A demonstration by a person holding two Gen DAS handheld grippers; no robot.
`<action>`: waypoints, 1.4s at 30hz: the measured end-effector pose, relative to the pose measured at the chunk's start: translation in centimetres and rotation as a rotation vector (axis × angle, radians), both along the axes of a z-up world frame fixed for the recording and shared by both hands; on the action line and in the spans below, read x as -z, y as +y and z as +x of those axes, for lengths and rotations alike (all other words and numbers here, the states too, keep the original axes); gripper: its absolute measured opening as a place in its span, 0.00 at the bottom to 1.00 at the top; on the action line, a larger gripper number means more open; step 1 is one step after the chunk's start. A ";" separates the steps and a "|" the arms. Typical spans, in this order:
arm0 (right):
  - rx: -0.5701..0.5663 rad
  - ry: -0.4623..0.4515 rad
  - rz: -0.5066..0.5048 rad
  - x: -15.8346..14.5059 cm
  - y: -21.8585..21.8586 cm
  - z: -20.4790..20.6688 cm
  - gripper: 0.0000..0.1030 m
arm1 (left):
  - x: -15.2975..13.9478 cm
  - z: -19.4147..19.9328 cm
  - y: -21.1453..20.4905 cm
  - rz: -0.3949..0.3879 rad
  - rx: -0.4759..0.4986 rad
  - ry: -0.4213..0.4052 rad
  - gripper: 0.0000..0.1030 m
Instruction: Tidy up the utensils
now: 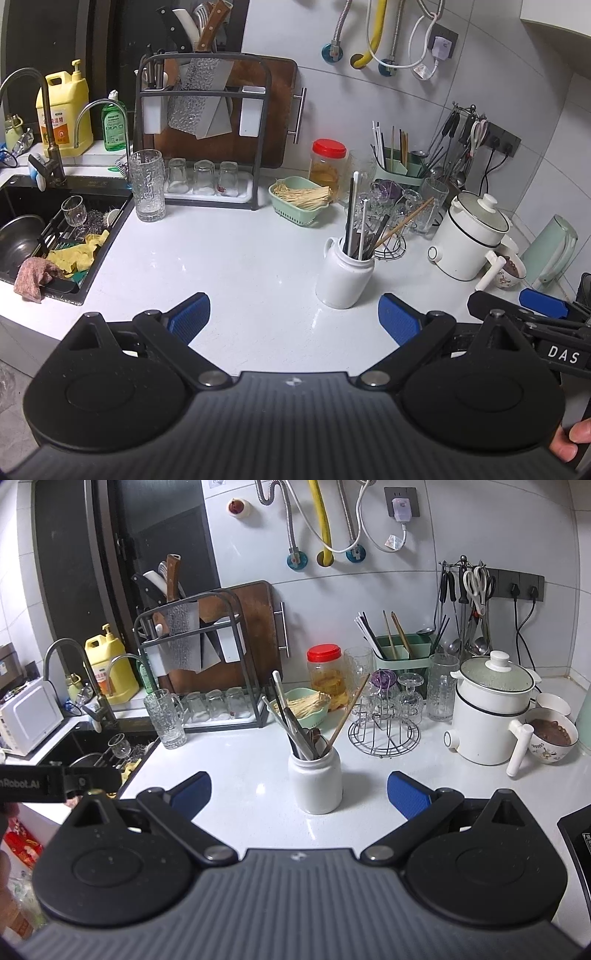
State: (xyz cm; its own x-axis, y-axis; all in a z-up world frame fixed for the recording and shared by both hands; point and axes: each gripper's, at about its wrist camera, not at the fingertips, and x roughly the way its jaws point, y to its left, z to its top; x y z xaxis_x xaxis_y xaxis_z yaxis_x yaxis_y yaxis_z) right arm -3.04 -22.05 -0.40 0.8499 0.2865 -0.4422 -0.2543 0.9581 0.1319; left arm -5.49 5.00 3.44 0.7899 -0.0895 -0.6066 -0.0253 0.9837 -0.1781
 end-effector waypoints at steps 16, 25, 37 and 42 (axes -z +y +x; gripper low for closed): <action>0.006 0.017 -0.006 0.7 0.3 -0.7 1.00 | 0.7 -0.9 -0.3 -0.001 0.026 0.006 0.96; 0.012 0.013 -0.005 0.9 0.4 -0.8 1.00 | 0.8 -1.0 0.0 -0.004 0.020 0.000 0.96; 0.018 0.011 -0.002 0.8 0.6 -1.0 1.00 | 0.6 -1.2 0.4 0.007 0.025 -0.002 0.96; 0.026 0.006 0.011 0.5 0.7 -1.1 1.00 | 0.3 -1.3 0.7 0.012 0.039 -0.007 0.96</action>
